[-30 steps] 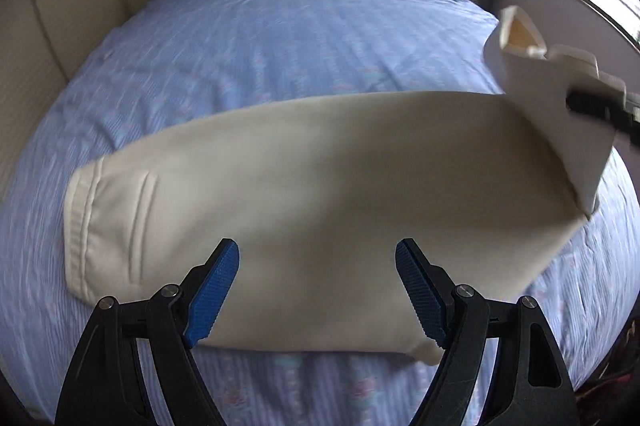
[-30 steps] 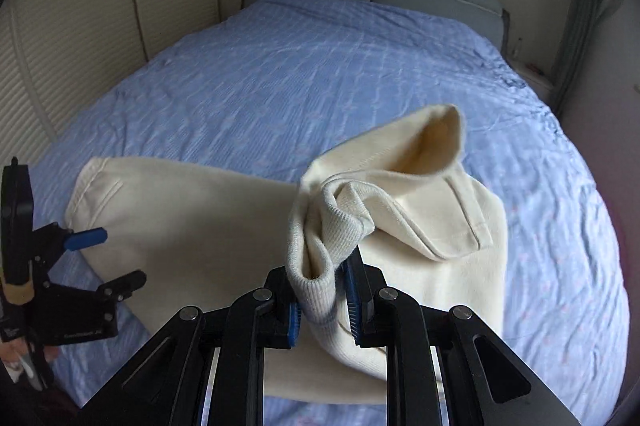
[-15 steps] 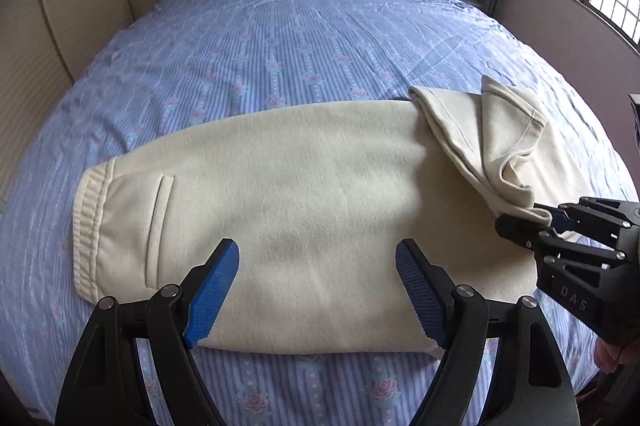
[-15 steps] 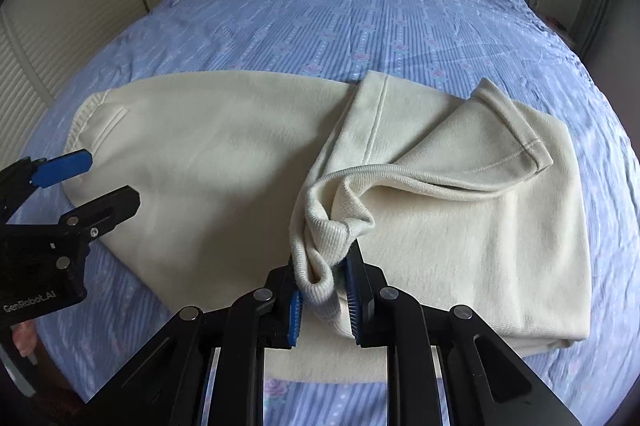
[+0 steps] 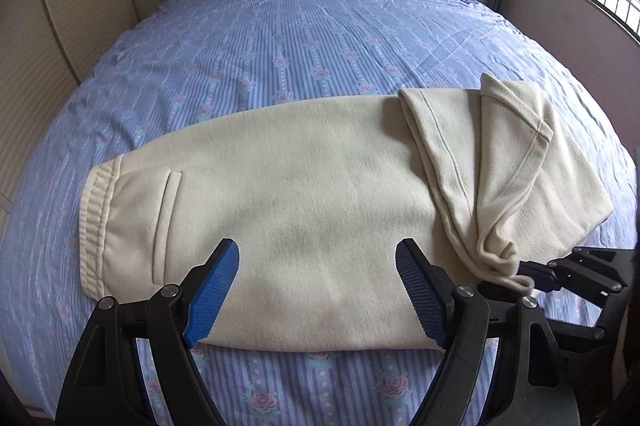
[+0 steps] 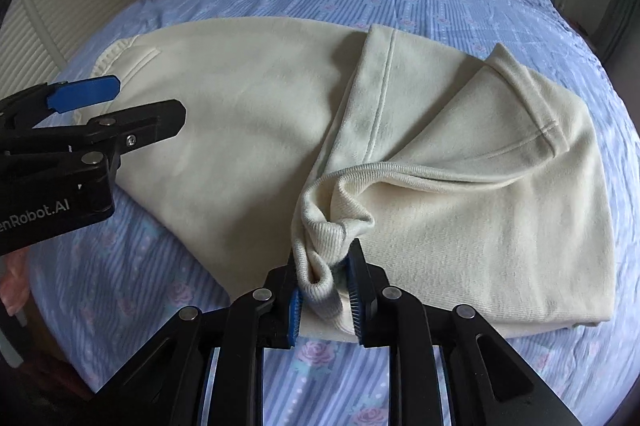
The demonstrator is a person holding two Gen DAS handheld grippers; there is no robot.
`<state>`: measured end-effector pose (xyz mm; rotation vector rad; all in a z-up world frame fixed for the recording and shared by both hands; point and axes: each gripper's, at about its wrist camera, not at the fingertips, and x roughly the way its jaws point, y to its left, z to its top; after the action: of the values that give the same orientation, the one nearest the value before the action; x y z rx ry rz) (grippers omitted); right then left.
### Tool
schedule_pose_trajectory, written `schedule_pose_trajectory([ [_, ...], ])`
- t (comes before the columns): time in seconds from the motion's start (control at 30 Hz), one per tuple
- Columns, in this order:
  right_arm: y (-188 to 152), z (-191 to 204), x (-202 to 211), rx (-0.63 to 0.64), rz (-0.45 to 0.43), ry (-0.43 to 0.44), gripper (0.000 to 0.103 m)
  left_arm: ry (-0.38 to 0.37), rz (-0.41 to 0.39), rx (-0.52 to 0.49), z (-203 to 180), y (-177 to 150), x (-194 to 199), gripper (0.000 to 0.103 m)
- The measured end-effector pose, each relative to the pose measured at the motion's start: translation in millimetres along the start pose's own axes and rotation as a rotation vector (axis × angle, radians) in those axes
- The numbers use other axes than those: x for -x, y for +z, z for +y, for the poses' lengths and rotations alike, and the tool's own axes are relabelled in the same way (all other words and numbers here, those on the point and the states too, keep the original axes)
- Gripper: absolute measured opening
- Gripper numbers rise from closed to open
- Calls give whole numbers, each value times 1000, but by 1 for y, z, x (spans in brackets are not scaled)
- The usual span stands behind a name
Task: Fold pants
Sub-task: 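Open the right gripper and withdraw it from the folded pants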
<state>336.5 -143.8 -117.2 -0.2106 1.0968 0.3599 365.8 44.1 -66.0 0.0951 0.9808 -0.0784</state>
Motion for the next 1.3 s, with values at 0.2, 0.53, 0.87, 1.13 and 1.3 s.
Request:
schedule_pose_trajectory([
  [0.2,-5,11,11,18,-4,98,64,7,6,-18,-1,-2,0,81],
  [0.53,-28,-80,109,-311,-207,-112,64,-63,-36,-128,-34,9,16,83],
  [0.87,-49,-197,101,-686,-158,-173,64,-246,-65,-360,-156,48,-10,83],
  [1.13,-55,-204,109,-682,-192,-342,64,-177,-83,-443,-246,67,-60,81],
  [1.3,-54,-204,105,-677,-177,-259,64,-86,-66,-426,-252,69,-75,63],
])
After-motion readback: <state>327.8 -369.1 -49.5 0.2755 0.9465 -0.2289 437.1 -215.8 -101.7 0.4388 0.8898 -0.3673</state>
